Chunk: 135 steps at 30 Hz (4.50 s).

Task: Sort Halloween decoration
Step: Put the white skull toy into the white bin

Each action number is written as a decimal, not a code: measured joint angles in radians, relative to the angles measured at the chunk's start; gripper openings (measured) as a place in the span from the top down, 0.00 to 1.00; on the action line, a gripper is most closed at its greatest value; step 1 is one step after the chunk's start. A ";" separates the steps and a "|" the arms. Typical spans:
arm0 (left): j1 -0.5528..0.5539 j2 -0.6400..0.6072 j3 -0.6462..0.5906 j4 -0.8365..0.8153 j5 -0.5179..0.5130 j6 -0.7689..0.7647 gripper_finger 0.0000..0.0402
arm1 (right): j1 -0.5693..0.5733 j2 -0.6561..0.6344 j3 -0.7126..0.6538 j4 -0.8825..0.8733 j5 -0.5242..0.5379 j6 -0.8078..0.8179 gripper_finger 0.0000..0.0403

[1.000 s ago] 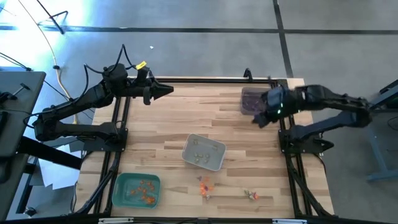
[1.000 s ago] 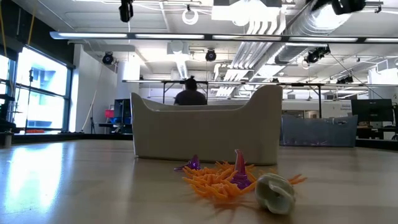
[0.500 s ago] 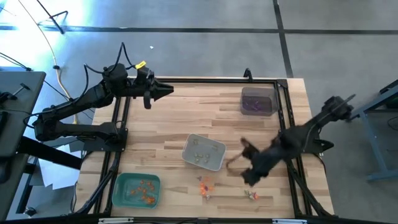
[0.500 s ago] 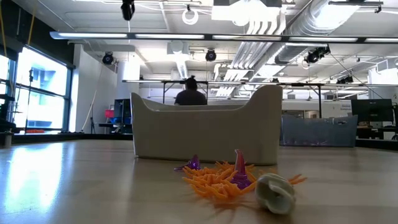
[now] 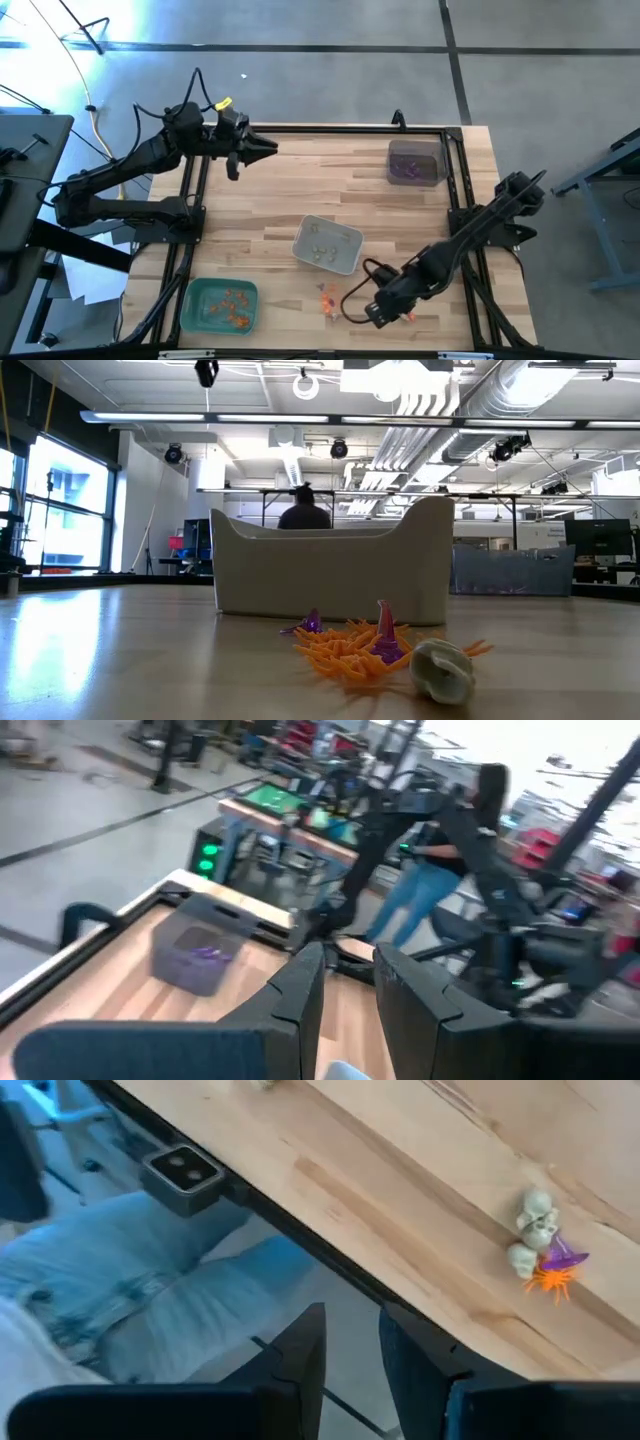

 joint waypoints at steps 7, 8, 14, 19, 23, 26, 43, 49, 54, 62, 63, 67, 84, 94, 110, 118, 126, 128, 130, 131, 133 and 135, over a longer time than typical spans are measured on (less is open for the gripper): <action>0.000 -0.021 0.001 0.000 0.119 -0.030 0.81 | -0.002 0.043 0.000 -0.100 -0.029 -0.043 0.70; 0.000 -0.026 0.001 -0.001 0.124 -0.041 0.81 | -0.002 0.050 0.000 -0.141 -0.028 -0.045 0.69; 0.000 -0.064 0.001 0.004 0.126 -0.156 0.81 | -0.002 0.107 -0.001 -0.242 -0.026 -0.064 0.66; 0.000 -0.110 0.001 0.004 0.126 -0.191 0.81 | -0.002 0.175 -0.001 -0.160 -0.028 -0.084 0.66; 0.000 -0.149 0.001 0.003 0.126 -0.203 0.81 | -0.002 0.226 -0.001 -0.156 -0.069 -0.117 0.66; 0.000 -0.178 0.001 0.003 0.125 -0.202 0.81 | -0.002 0.246 -0.001 -0.161 -0.070 -0.134 0.66; 0.000 -0.234 0.001 0.002 0.120 -0.184 0.81 | -0.005 0.306 -0.029 -0.197 -0.043 -0.205 0.66; 0.000 -0.233 0.001 0.002 0.119 -0.185 0.81 | -0.017 0.301 -0.117 -0.031 -0.084 -0.191 0.66; 0.000 -0.233 0.001 0.002 0.117 -0.184 0.81 | -0.023 0.300 -0.130 -0.043 -0.088 -0.210 0.66; 0.000 -0.233 0.001 0.002 0.117 -0.184 0.81 | -0.030 0.302 -0.133 -0.053 -0.108 -0.241 0.80; 0.000 -0.233 0.001 0.002 0.117 -0.184 0.81 | -0.030 0.302 -0.133 -0.053 -0.109 -0.247 0.82; 0.000 -0.233 0.001 0.002 0.115 -0.183 0.81 | -0.031 0.302 -0.133 -0.053 -0.111 -0.254 0.92; 0.000 -0.233 0.000 0.002 0.063 -0.182 0.81 | -0.030 0.304 -0.134 -0.053 -0.114 -0.255 1.00; 0.000 -0.233 0.000 0.002 0.064 -0.182 0.81 | -0.030 0.305 -0.133 -0.052 -0.114 -0.240 1.00; 0.000 -0.233 0.000 -0.088 0.064 -0.132 0.81 | 0.000 0.310 0.059 0.006 -0.105 -0.247 0.75; 0.000 -0.233 0.000 -0.099 0.064 -0.131 0.81 | 0.093 0.308 0.128 -0.210 -0.186 -0.189 0.71; 0.000 -0.233 0.000 -0.100 0.066 -0.130 0.81 | 0.122 0.308 0.129 -0.168 -0.151 -0.143 0.71; 0.000 -0.233 0.000 -0.100 0.066 -0.130 0.81 | 0.122 0.309 0.129 -0.183 -0.151 -0.149 0.71; 0.000 -0.233 0.000 -0.100 0.066 -0.131 0.81 | 0.122 0.314 0.129 -0.192 -0.151 -0.167 0.71; 0.000 -0.233 0.000 -0.099 0.066 -0.131 0.81 | 0.122 0.319 0.124 -0.182 -0.156 -0.173 0.71; 0.000 -0.233 0.000 -0.099 0.066 -0.132 0.81 | 0.122 0.324 0.097 -0.132 -0.166 -0.168 0.71; 0.000 -0.233 0.000 -0.099 0.066 -0.132 0.81 | 0.122 0.325 0.064 -0.075 -0.173 -0.168 0.71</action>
